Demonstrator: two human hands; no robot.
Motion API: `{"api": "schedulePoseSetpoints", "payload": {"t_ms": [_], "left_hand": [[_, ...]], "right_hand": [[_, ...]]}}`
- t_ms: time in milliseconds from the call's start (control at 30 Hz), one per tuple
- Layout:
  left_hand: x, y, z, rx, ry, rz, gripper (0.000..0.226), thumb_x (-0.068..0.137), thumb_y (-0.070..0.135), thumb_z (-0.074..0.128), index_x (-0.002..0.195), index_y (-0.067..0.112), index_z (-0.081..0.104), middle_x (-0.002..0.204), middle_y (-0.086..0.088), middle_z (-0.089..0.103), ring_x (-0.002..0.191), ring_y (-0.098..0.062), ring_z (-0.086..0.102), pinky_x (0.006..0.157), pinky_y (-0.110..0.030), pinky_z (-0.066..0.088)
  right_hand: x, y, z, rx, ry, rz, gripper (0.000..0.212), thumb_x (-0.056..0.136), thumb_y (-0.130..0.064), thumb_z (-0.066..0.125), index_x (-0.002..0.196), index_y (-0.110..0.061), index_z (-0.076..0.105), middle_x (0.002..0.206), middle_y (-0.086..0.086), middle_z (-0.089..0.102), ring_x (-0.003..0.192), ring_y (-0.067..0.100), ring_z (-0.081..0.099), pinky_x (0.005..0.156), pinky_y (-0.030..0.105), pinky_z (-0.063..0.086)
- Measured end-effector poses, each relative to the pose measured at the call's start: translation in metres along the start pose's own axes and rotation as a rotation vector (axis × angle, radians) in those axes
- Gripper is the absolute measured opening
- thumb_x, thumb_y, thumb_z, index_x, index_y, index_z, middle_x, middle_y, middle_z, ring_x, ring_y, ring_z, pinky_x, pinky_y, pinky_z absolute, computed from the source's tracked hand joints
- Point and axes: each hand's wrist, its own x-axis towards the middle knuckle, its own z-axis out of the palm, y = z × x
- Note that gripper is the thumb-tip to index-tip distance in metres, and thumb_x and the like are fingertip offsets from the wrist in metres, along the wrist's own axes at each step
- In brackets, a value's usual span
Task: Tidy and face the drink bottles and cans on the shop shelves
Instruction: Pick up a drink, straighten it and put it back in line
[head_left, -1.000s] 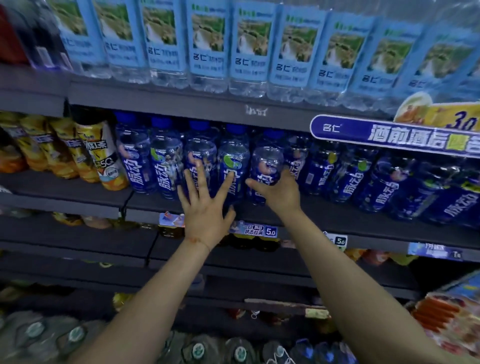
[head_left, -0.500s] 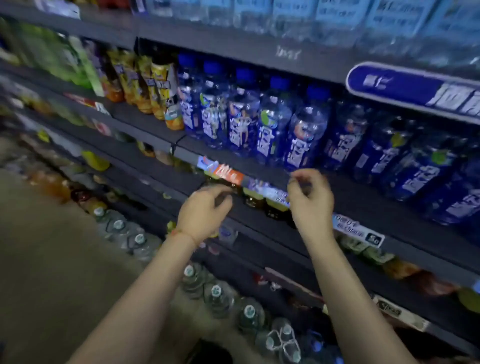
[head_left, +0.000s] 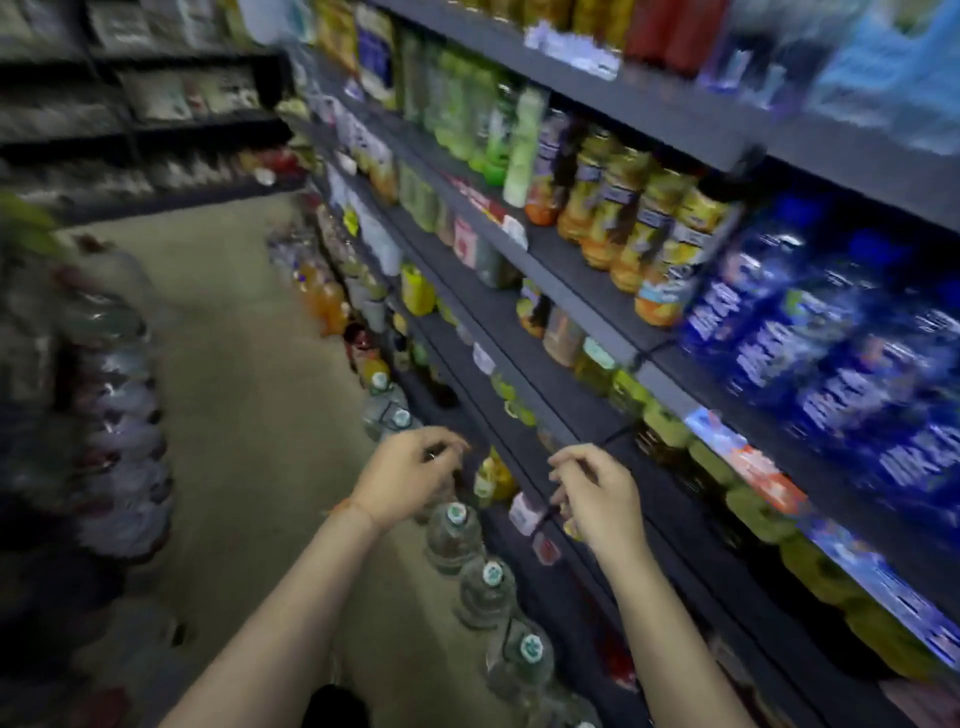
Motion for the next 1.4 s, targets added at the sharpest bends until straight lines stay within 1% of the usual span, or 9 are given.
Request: {"api": "schedulePoseSetpoints", "payload": {"t_ms": [133, 233, 467, 700, 900, 1033, 1200, 1333, 1400], "left_hand": [[0.048, -0.044, -0.09, -0.147, 0.098, -0.005, 0.032, 0.094, 0.01, 0.056, 0.078, 0.036, 0.065, 0.072, 0.01, 0.07, 0.064, -0.008, 0.068, 0.063, -0.023, 0.054], [0.085, -0.079, -0.159, -0.187, 0.16, 0.021, 0.039, 0.091, 0.008, 0.058, 0.073, 0.043, 0.064, 0.074, 0.009, 0.071, 0.066, -0.009, 0.067, 0.069, -0.029, 0.055], [0.174, -0.137, -0.268, -0.331, 0.201, -0.008, 0.021, 0.095, 0.01, 0.056, 0.092, 0.026, 0.07, 0.078, 0.002, 0.072, 0.064, -0.016, 0.068, 0.064, -0.027, 0.052], [0.324, -0.179, -0.326, -0.275, 0.158, -0.01, 0.018, 0.096, 0.011, 0.056, 0.099, 0.025, 0.067, 0.083, -0.004, 0.071, 0.065, -0.017, 0.068, 0.06, -0.023, 0.05], [0.485, -0.208, -0.413, -0.07, 0.096, -0.034, 0.024, 0.094, 0.021, 0.063, 0.116, 0.03, 0.062, 0.098, 0.002, 0.069, 0.072, -0.01, 0.066, 0.075, -0.031, 0.054], [0.579, -0.211, -0.478, 0.131, -0.041, -0.096, 0.039, 0.095, 0.029, 0.062, 0.132, 0.023, 0.053, 0.096, 0.01, 0.063, 0.076, -0.005, 0.06, 0.08, -0.017, 0.048], [0.672, -0.223, -0.543, 0.094, 0.063, -0.06, 0.041, 0.093, 0.034, 0.063, 0.133, 0.03, 0.051, 0.106, 0.009, 0.062, 0.095, -0.009, 0.06, 0.092, -0.023, 0.046], [0.759, -0.248, -0.588, 0.046, 0.113, 0.003, 0.04, 0.093, 0.036, 0.063, 0.13, 0.032, 0.052, 0.098, 0.018, 0.062, 0.097, -0.013, 0.063, 0.092, -0.027, 0.049], [0.806, -0.266, -0.613, 0.029, 0.095, 0.022, 0.043, 0.091, 0.041, 0.063, 0.131, 0.032, 0.051, 0.103, 0.014, 0.065, 0.094, -0.013, 0.065, 0.089, -0.033, 0.052]], "right_hand": [[0.05, -0.072, 0.11, -0.086, -0.115, -0.1, 0.021, 0.097, -0.018, 0.057, 0.081, -0.027, 0.067, 0.076, 0.005, 0.068, 0.06, 0.016, 0.062, 0.057, 0.036, 0.048], [0.083, -0.127, 0.184, -0.118, -0.201, -0.181, 0.015, 0.099, -0.02, 0.056, 0.087, -0.023, 0.066, 0.079, 0.004, 0.068, 0.06, 0.012, 0.063, 0.058, 0.032, 0.05], [0.161, -0.191, 0.304, -0.097, -0.217, -0.187, 0.01, 0.098, -0.024, 0.057, 0.094, -0.031, 0.063, 0.086, -0.002, 0.066, 0.074, 0.02, 0.066, 0.067, 0.047, 0.055], [0.298, -0.232, 0.388, -0.023, -0.18, -0.182, 0.013, 0.097, -0.021, 0.057, 0.099, -0.034, 0.059, 0.094, -0.004, 0.065, 0.079, 0.023, 0.067, 0.071, 0.05, 0.057], [0.463, -0.299, 0.464, 0.01, -0.214, -0.181, 0.01, 0.1, -0.024, 0.053, 0.099, -0.03, 0.06, 0.095, -0.006, 0.066, 0.073, 0.01, 0.068, 0.071, 0.038, 0.056], [0.562, -0.366, 0.513, -0.052, -0.324, -0.248, 0.016, 0.1, -0.027, 0.052, 0.091, -0.035, 0.062, 0.092, -0.009, 0.067, 0.073, 0.009, 0.067, 0.068, 0.032, 0.054], [0.654, -0.425, 0.567, -0.07, -0.358, -0.284, 0.011, 0.099, -0.025, 0.054, 0.098, -0.034, 0.061, 0.099, -0.007, 0.065, 0.081, 0.018, 0.068, 0.071, 0.039, 0.056], [0.727, -0.461, 0.615, -0.088, -0.33, -0.328, 0.013, 0.096, -0.03, 0.055, 0.098, -0.043, 0.059, 0.1, -0.009, 0.065, 0.084, 0.018, 0.067, 0.078, 0.05, 0.058], [0.763, -0.48, 0.644, -0.103, -0.304, -0.343, 0.014, 0.097, -0.029, 0.054, 0.097, -0.043, 0.058, 0.098, -0.009, 0.065, 0.082, 0.016, 0.068, 0.076, 0.049, 0.058]]}}
